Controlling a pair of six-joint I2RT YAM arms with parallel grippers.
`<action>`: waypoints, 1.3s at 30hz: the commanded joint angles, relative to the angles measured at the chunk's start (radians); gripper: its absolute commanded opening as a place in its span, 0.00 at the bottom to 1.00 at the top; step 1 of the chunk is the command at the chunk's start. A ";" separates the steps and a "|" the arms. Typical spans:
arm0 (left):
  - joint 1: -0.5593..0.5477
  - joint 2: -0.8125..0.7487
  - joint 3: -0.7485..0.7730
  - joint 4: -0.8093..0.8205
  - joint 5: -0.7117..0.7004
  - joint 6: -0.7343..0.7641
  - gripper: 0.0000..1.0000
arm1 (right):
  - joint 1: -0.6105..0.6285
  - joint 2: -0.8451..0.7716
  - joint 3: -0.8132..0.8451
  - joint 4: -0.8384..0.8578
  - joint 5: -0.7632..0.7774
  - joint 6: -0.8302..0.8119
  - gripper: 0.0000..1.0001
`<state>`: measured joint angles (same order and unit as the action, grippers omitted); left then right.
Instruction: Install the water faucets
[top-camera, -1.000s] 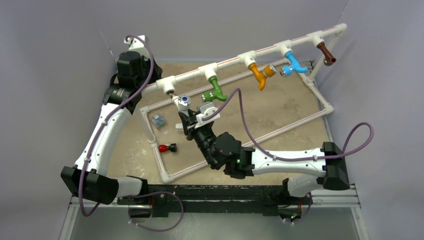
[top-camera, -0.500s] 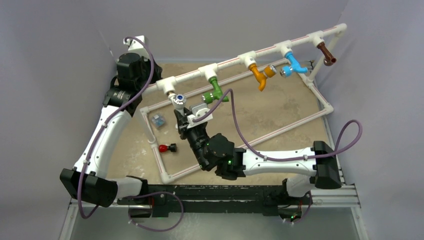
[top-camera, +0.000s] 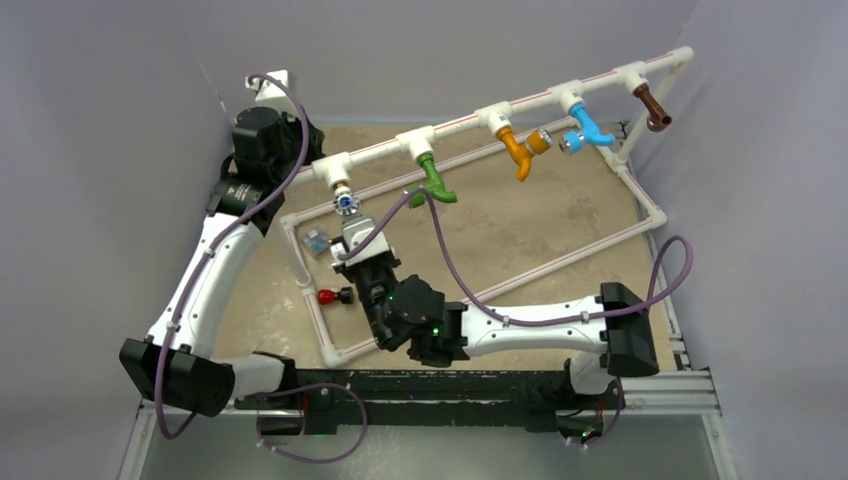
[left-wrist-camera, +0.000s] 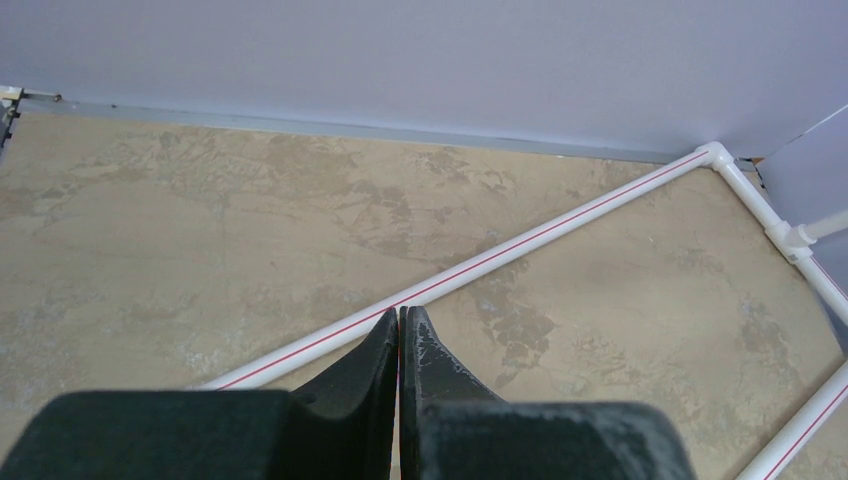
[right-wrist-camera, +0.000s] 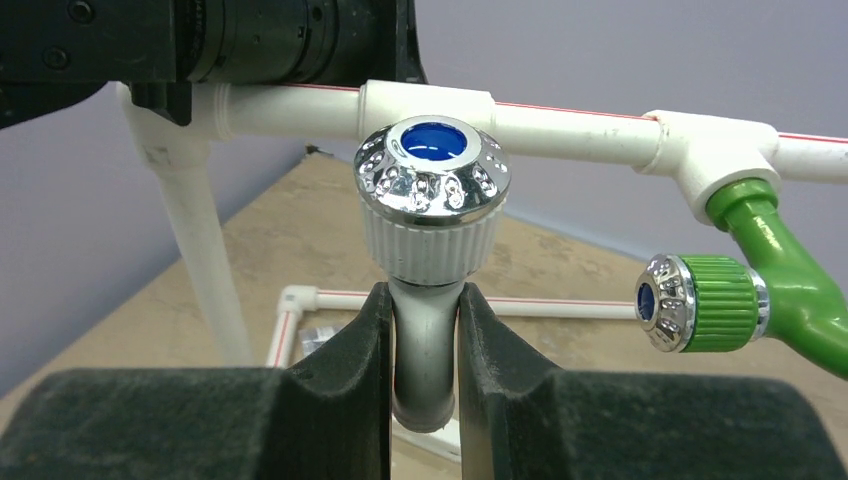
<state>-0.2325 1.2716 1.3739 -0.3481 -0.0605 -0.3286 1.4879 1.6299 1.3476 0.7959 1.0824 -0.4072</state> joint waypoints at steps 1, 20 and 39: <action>-0.025 -0.011 -0.055 -0.082 0.019 0.019 0.00 | 0.002 0.042 0.064 0.065 0.036 -0.156 0.00; -0.025 -0.046 -0.097 -0.065 0.056 0.011 0.00 | -0.007 0.034 0.156 -0.127 -0.006 0.147 0.00; -0.025 -0.061 -0.118 -0.055 0.080 0.010 0.00 | -0.120 -0.075 0.096 -0.314 -0.165 0.758 0.00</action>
<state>-0.2352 1.2297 1.3109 -0.2241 -0.0483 -0.3218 1.4403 1.5776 1.4483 0.4004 1.0367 0.1387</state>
